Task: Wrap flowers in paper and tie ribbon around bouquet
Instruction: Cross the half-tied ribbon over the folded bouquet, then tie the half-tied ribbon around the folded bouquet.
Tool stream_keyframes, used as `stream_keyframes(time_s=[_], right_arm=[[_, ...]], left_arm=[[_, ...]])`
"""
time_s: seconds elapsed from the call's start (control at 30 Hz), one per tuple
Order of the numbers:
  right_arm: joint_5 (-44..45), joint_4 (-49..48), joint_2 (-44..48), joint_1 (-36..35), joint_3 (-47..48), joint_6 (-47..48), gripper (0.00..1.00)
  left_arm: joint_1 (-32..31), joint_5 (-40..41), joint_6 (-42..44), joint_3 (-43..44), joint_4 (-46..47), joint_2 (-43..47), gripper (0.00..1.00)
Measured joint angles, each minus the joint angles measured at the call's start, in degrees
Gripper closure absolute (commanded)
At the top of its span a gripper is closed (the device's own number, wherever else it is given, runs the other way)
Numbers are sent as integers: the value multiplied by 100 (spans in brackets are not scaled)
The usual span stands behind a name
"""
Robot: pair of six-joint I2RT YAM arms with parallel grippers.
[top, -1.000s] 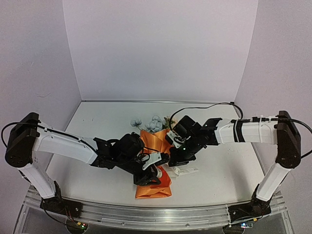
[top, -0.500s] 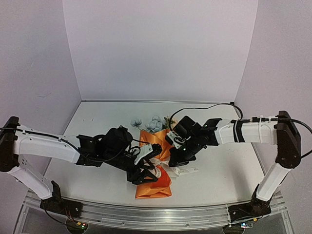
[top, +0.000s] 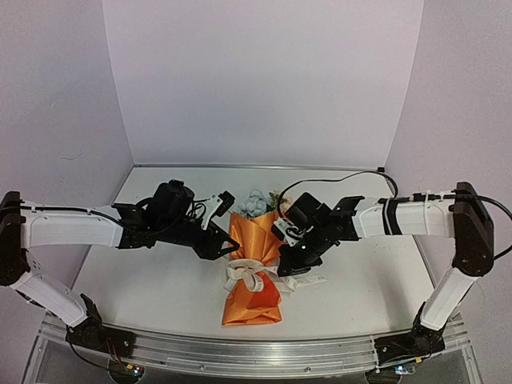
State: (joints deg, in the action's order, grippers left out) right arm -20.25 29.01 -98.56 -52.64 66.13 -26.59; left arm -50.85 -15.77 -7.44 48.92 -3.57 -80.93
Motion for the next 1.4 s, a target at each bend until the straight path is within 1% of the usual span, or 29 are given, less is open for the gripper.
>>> stream_keyframes(time_s=[0.23, 0.5, 0.77, 0.97, 1.03, 1.2, 1.4], right_arm=[[-1, -77, 12, 0, -93, 2, 100], [-14, -139, 57, 0, -94, 44, 100], [-26, -156, 57, 0, -94, 99, 100], [-26, -158, 67, 0, -94, 128, 100], [-26, -159, 68, 0, -94, 143, 100], [-26, -159, 68, 0, -94, 185, 100], [-67, -169, 68, 0, -89, 232, 100]], left_arm=[[27, -11, -73, 203, -295, -828, 51], [29, -60, -163, 368, -411, -1141, 54], [29, -325, -193, 594, -440, -1522, 66], [29, -605, -257, 617, -520, -1591, 82], [29, -695, -292, 623, -539, -1591, 86], [29, -922, -304, 684, -561, -1591, 93], [29, -1207, -336, 770, -487, -1589, 95]])
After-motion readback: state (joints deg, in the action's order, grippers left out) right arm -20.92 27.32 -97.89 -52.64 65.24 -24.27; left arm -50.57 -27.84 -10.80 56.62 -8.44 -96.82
